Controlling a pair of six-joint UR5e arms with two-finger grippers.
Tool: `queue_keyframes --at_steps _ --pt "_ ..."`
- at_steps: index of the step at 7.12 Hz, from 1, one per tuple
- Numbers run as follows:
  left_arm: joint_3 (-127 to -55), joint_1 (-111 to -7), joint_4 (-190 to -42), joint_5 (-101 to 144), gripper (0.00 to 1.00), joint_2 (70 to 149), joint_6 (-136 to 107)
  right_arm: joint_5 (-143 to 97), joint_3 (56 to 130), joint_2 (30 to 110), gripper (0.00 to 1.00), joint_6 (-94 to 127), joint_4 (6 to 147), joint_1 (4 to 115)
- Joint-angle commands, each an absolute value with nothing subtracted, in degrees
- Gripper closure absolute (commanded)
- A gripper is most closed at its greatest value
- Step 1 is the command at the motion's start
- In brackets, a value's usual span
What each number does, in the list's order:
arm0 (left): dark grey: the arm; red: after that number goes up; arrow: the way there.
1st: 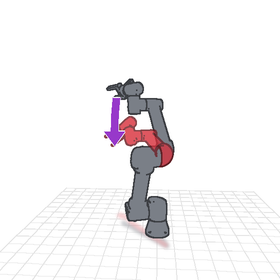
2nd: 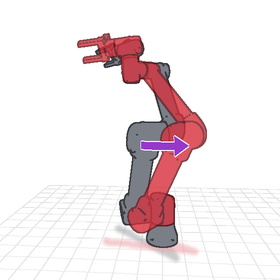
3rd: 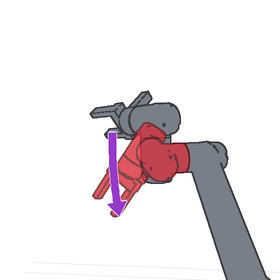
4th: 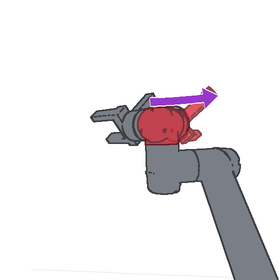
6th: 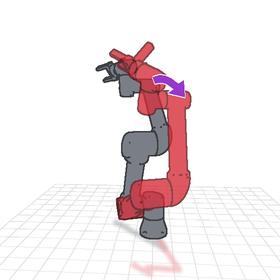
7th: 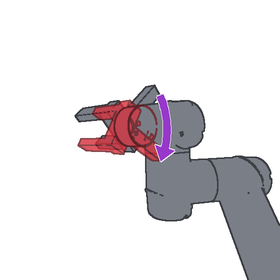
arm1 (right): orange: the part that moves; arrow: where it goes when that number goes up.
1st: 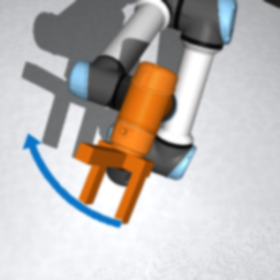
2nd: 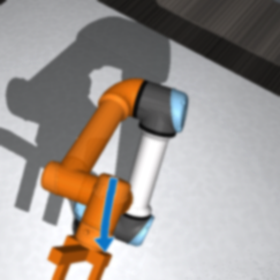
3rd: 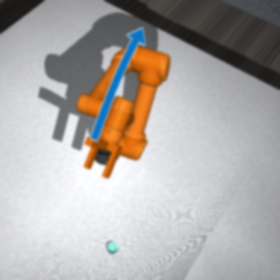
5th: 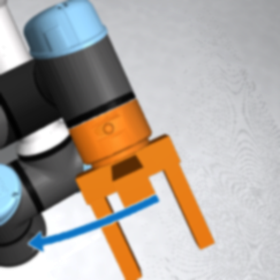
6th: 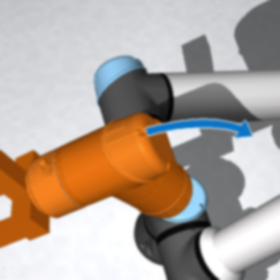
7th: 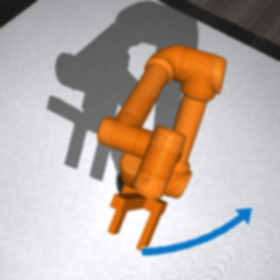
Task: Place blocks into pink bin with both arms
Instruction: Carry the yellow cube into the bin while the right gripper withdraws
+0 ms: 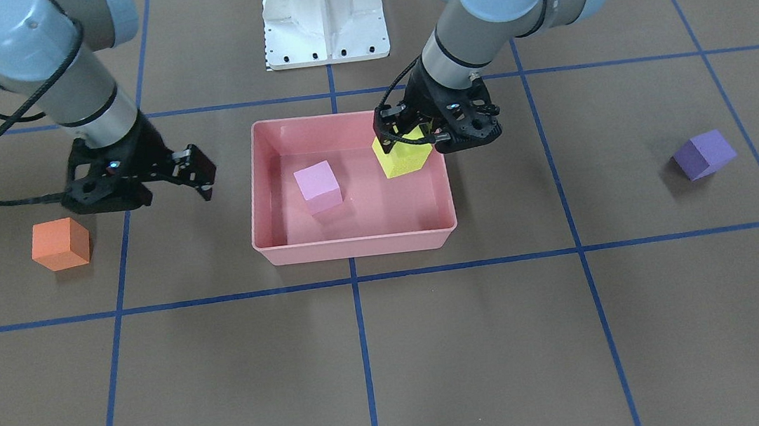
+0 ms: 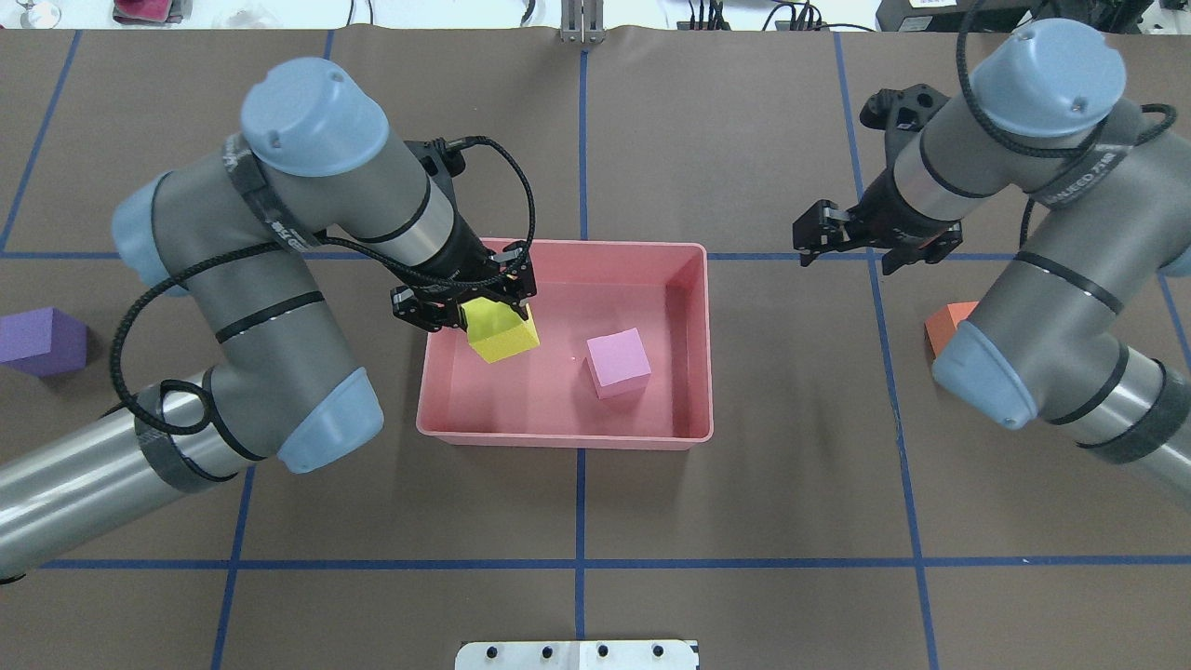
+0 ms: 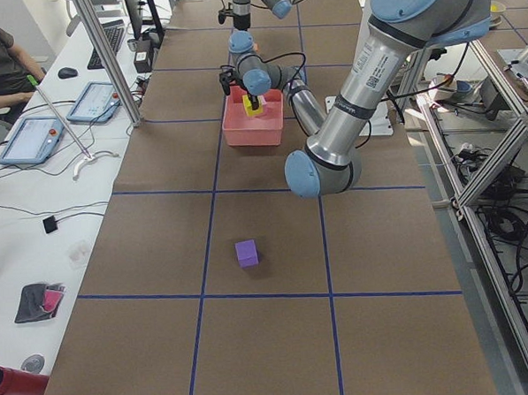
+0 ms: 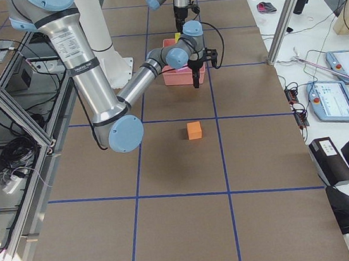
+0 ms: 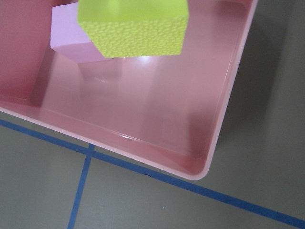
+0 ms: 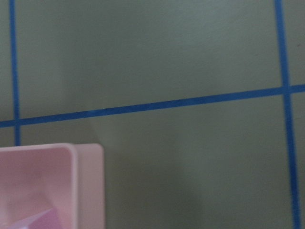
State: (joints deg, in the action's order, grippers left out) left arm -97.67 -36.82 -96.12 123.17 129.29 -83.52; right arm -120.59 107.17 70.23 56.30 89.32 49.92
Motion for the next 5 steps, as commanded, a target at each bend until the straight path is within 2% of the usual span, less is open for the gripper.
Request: queue_keyframes --at_steps 1,3,5 --pt "-91.70 -32.97 -95.80 119.45 1.00 132.96 -83.93 -120.24 103.99 74.62 0.01 49.40 88.95 53.26" --pt "-90.00 -31.82 -95.80 119.36 1.00 133.07 -83.85 -119.10 99.86 75.06 0.01 44.51 88.86 53.61" --pt "-89.74 -31.47 -95.89 119.44 0.72 133.15 -83.85 -119.09 99.41 78.29 0.01 42.20 87.55 53.53"
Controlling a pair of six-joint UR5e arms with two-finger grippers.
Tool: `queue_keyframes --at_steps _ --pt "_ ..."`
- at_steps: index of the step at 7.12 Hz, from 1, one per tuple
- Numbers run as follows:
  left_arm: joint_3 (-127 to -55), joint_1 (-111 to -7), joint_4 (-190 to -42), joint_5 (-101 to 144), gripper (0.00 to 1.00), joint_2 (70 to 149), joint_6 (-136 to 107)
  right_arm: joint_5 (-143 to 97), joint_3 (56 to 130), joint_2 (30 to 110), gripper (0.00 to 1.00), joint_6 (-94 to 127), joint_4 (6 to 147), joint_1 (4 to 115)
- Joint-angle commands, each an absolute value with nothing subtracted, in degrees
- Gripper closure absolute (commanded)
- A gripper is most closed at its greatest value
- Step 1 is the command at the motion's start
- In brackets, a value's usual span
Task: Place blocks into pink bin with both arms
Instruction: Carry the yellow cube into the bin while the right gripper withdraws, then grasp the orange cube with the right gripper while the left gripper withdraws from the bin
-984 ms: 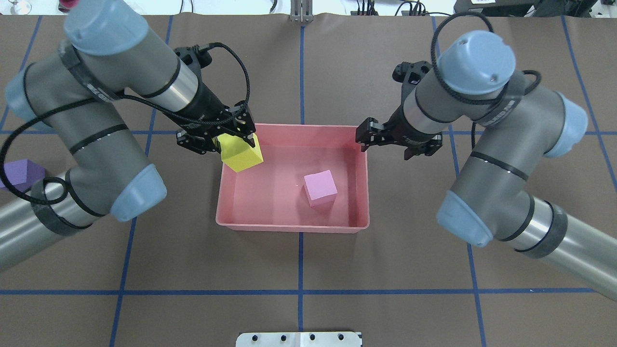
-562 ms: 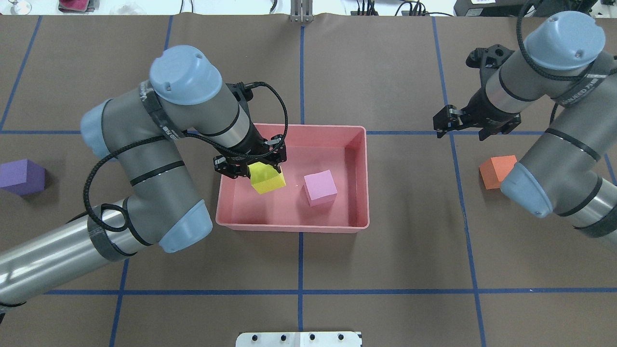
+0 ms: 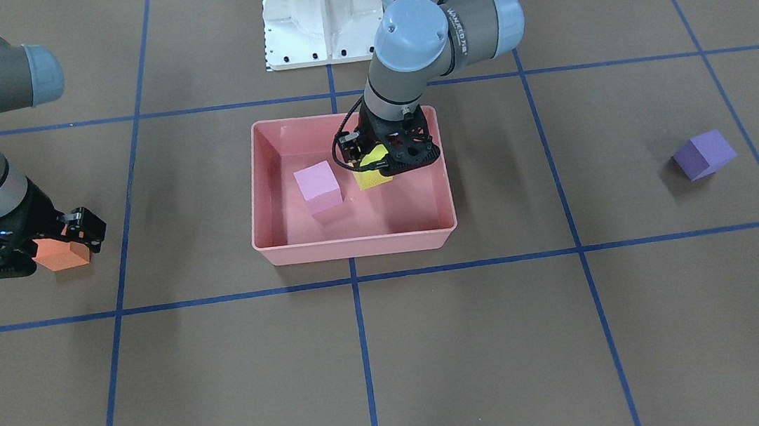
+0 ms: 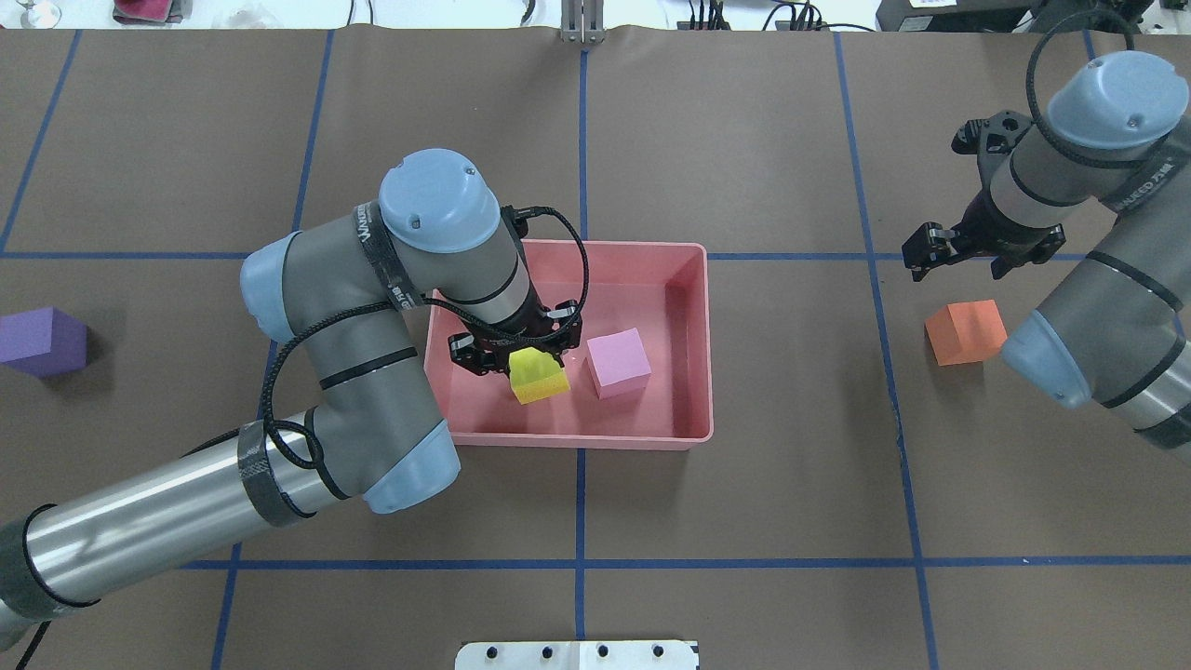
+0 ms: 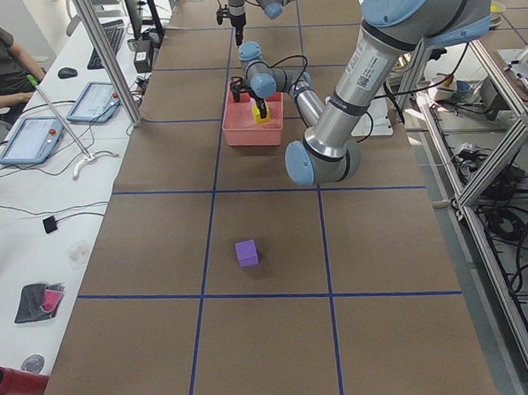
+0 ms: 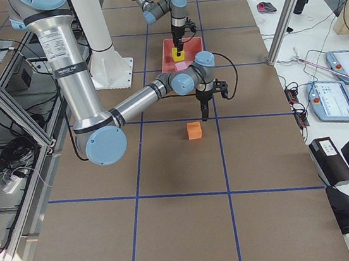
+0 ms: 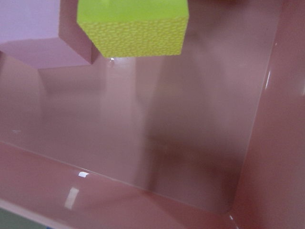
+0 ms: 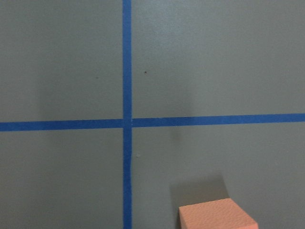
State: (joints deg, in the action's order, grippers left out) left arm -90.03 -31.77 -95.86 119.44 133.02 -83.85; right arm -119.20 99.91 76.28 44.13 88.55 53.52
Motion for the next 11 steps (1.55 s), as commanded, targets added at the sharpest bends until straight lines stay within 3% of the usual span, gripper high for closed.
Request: queue_keyframes --at_steps 1,2,9,10,11 --pt "-89.82 -31.46 -95.80 119.36 0.56 133.15 -83.85 -119.00 99.23 79.96 0.01 41.40 85.10 53.53" --pt "-89.82 -31.46 -95.80 119.36 0.32 133.15 -83.85 -119.09 97.92 80.76 0.01 41.31 83.16 53.44" --pt "-90.70 -31.64 -95.89 118.22 0.12 133.59 -83.85 -120.59 97.03 82.09 0.02 42.10 80.07 50.72" --pt "-91.57 -32.51 -95.89 118.13 0.11 133.85 -83.85 -120.59 96.94 82.35 0.15 42.01 80.07 50.54" --pt "-94.02 -34.87 -95.80 118.47 0.11 133.77 -83.59 -120.67 97.55 82.96 0.49 42.10 80.07 50.54"
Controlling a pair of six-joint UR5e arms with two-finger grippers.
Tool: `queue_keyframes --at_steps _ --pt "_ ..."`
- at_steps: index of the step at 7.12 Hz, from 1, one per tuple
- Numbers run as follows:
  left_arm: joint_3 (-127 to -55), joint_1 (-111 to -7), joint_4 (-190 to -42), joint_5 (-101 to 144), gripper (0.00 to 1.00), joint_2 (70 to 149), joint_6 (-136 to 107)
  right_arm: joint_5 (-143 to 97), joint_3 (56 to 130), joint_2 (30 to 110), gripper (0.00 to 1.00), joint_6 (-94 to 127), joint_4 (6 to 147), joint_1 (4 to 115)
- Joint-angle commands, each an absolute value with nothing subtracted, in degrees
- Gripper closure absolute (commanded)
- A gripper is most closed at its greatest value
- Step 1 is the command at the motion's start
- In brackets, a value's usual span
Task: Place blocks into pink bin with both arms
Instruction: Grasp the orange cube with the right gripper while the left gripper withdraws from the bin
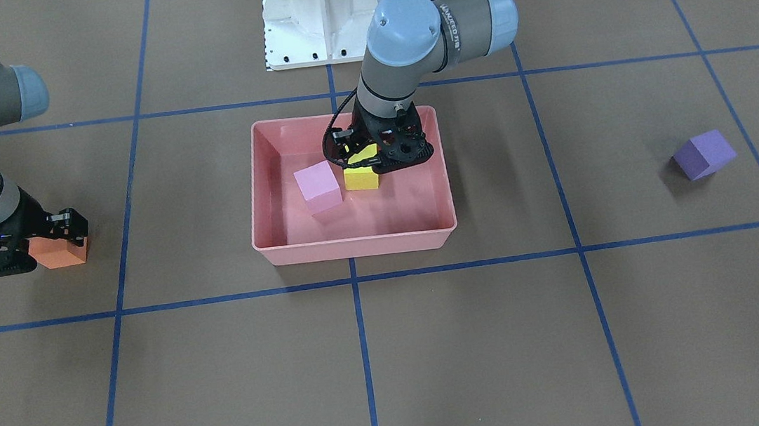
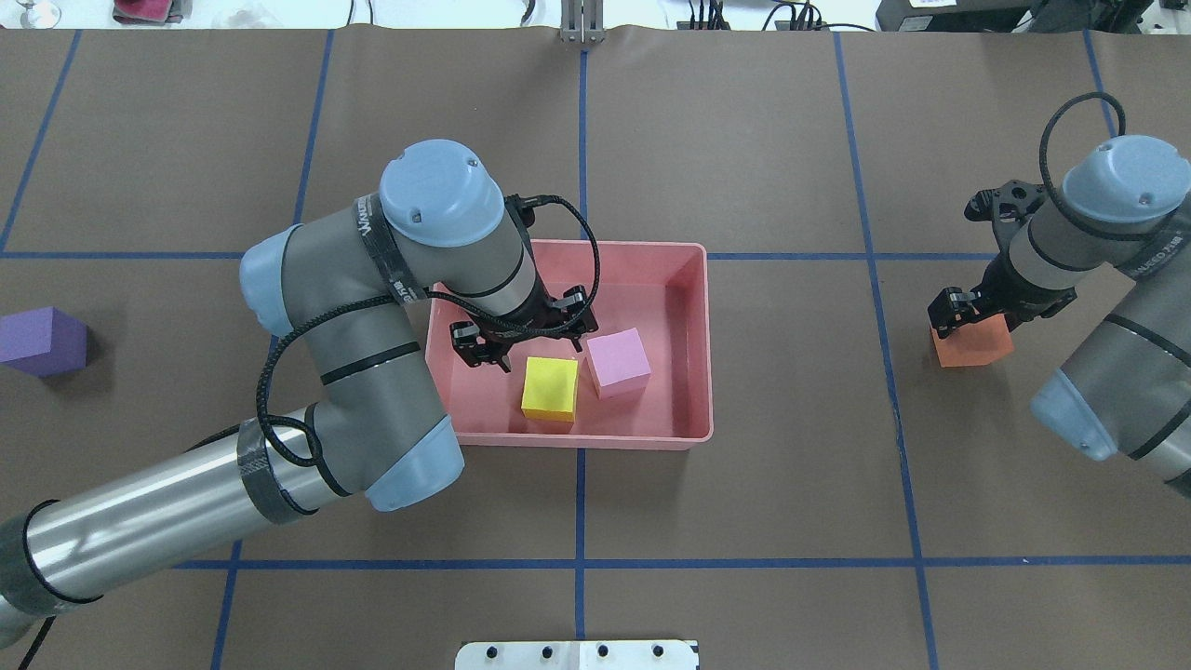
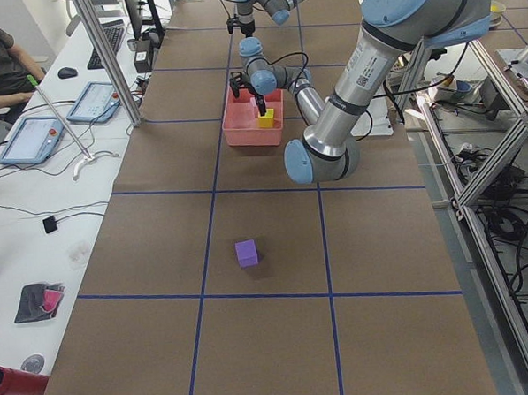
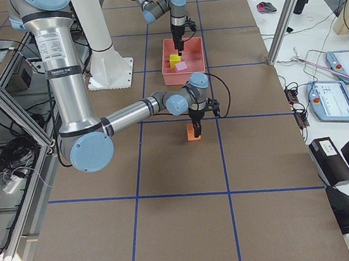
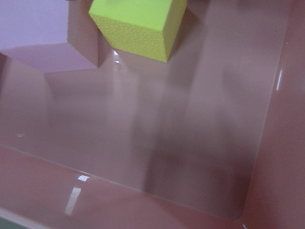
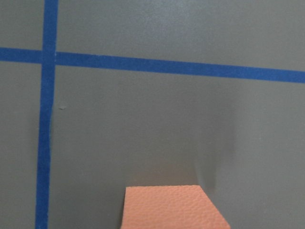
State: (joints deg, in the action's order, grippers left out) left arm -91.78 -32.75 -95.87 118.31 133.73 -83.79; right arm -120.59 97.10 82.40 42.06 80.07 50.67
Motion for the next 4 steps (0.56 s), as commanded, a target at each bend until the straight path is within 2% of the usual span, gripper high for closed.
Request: queue_keyframes --at_steps 1,2,4 --pt "-96.65 -37.59 -95.71 118.91 0.12 133.16 -83.15 -120.59 97.65 82.97 0.80 42.10 80.07 50.62" --pt "-98.77 -41.53 -95.80 121.44 0.12 130.46 -80.97 -120.67 98.34 82.88 1.00 42.27 80.07 50.62" --pt "-107.36 -52.94 -95.89 130.74 0.12 115.31 -59.36 -123.90 102.38 80.87 1.00 44.28 80.86 51.84"
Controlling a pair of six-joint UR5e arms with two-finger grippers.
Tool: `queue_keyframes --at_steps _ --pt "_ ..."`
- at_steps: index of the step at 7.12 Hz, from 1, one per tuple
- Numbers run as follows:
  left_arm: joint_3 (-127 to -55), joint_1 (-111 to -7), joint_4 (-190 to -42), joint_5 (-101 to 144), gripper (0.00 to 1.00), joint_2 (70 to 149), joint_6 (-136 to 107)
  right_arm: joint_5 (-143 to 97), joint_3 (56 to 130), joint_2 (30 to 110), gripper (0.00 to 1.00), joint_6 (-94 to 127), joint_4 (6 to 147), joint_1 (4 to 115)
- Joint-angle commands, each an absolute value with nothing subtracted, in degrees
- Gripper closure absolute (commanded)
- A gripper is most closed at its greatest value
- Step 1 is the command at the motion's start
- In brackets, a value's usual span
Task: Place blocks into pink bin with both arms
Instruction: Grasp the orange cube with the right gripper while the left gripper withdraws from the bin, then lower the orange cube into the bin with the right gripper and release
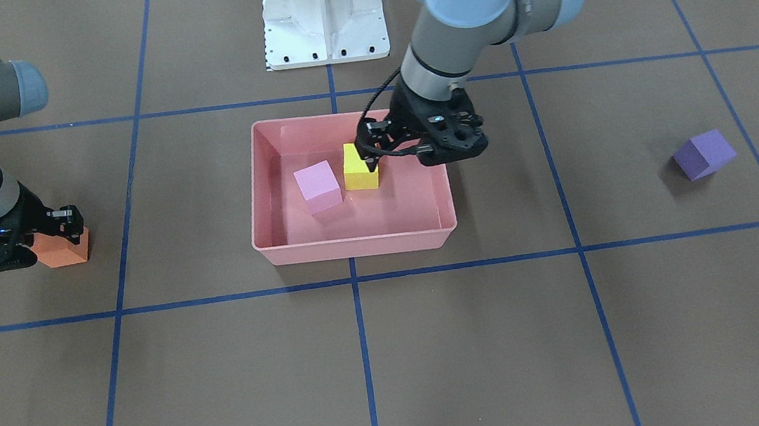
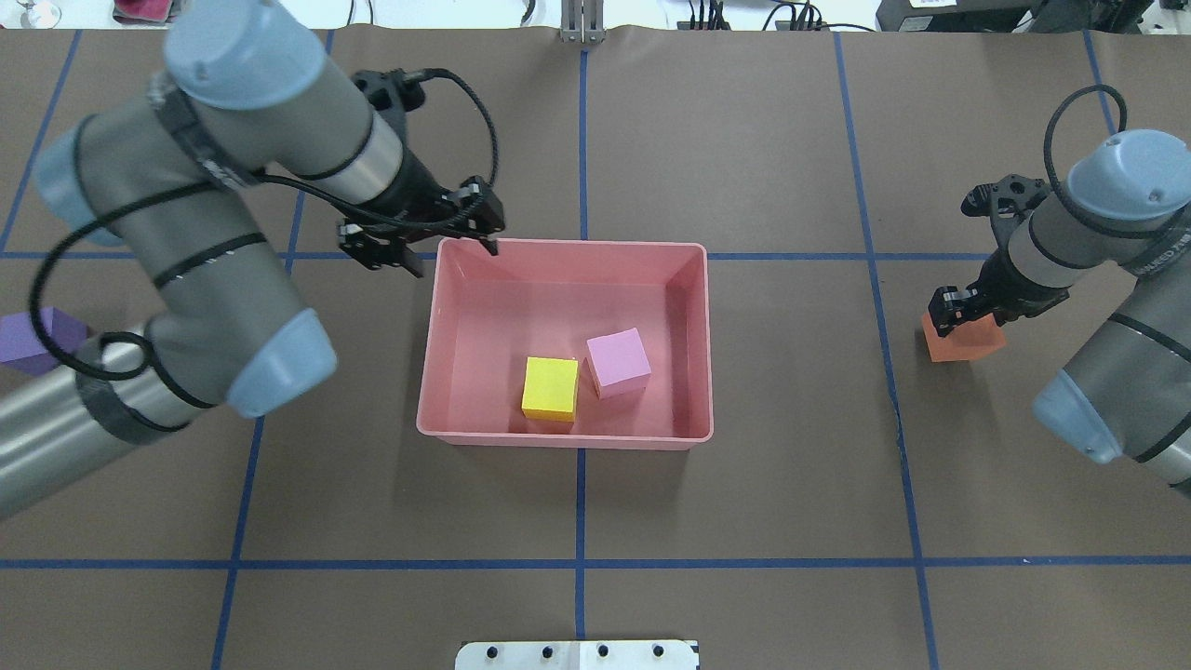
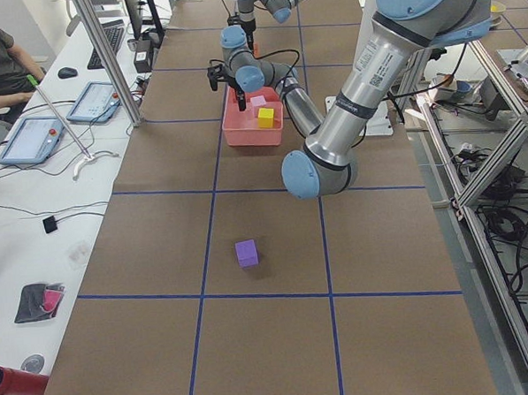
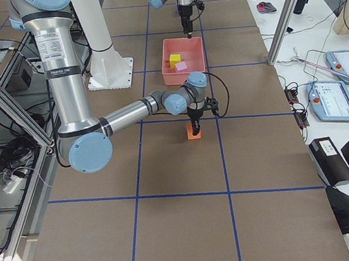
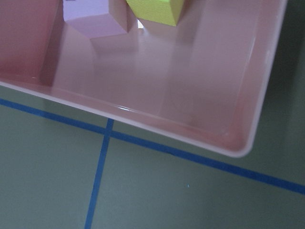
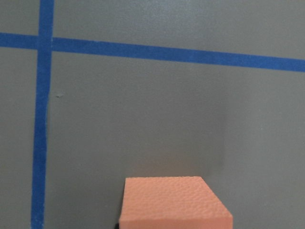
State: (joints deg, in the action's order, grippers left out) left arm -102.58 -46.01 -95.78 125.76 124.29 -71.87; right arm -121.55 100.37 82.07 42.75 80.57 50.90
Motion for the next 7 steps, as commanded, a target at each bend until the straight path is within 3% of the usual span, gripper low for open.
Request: queue_keyframes --at_steps 1,3,7 --pt "-108.10 -58.39 -96.24 133.30 0.12 107.66 -43.75 -125.40 102.74 75.20 1.00 51.61 83.38 52.90" --pt "-106.10 -67.29 -96.24 134.56 0.12 99.61 -20.93 -125.16 103.53 59.22 1.00 60.43 97.58 52.13" --pt "-92.12 -76.99 -96.68 135.62 0.12 98.17 4.91 -113.08 103.45 49.40 1.00 79.17 98.00 36.00"
